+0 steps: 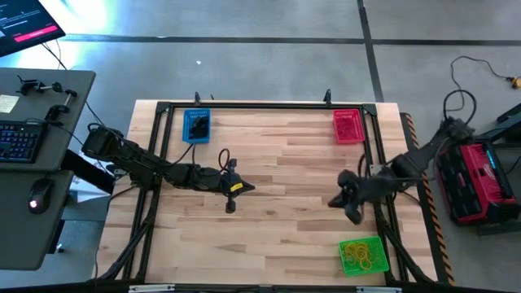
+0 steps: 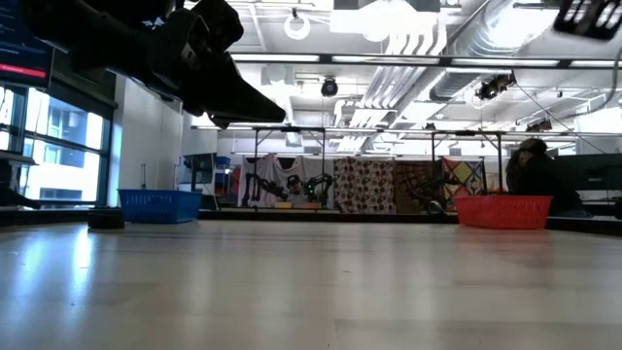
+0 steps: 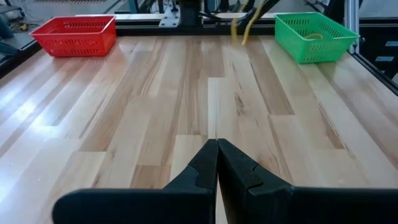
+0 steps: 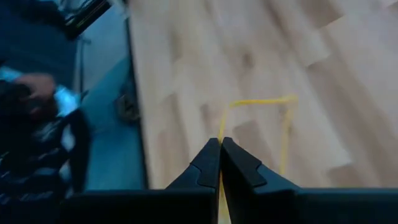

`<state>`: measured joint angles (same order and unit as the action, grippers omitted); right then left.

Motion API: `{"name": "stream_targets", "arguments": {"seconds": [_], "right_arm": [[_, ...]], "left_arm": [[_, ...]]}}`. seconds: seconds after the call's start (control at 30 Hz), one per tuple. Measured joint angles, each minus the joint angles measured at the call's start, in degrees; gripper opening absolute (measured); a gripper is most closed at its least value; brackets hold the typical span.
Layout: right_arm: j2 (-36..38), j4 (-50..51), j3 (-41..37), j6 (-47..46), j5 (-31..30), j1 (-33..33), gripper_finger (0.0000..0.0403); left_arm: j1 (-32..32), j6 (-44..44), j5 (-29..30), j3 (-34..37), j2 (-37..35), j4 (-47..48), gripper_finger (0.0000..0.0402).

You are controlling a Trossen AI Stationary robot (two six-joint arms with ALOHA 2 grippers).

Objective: Sort rubber bands into baskets
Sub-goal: Put the yellow rubber band into the green bin

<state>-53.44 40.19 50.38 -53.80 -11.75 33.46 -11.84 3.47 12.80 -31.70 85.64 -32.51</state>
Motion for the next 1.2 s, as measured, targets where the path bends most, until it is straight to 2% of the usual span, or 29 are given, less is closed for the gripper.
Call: {"name": "stream_targets", "arguments": {"seconds": [0.13,0.33,0.47,0.67,0.8,1.0,1.2], "right_arm": [[-2.6,7.9,7.0,-8.7,0.0,7.1,0.0000],[-8.2,21.8,15.4,-28.6,2.4,16.0,0.0000],[-11.5,25.4,17.4,-39.6,4.9,20.8,0.0000],[-15.4,27.4,17.4,-56.1,12.0,25.7,0.0000],[-17.0,26.7,17.4,-61.8,14.7,28.1,0.0000],[-17.2,22.1,17.4,-68.1,14.7,31.1,0.0000],[-17.2,18.0,17.4,-69.7,11.5,33.5,0.0000]], "left_arm": [[0.0,0.3,0.0,0.0,0.0,0.0,0.0000],[0.0,0.3,0.0,0.0,0.0,0.1,0.0000],[0.0,-0.1,0.0,0.0,0.0,0.1,0.0000],[0.0,-0.1,-0.2,0.0,0.0,0.1,0.0000],[0.0,-0.1,-0.2,0.0,0.0,0.1,0.0000],[0.0,-0.1,-0.2,0.0,0.0,0.1,0.0000],[0.0,-0.1,-0.2,0.0,0.0,0.0,0.0000]]}}
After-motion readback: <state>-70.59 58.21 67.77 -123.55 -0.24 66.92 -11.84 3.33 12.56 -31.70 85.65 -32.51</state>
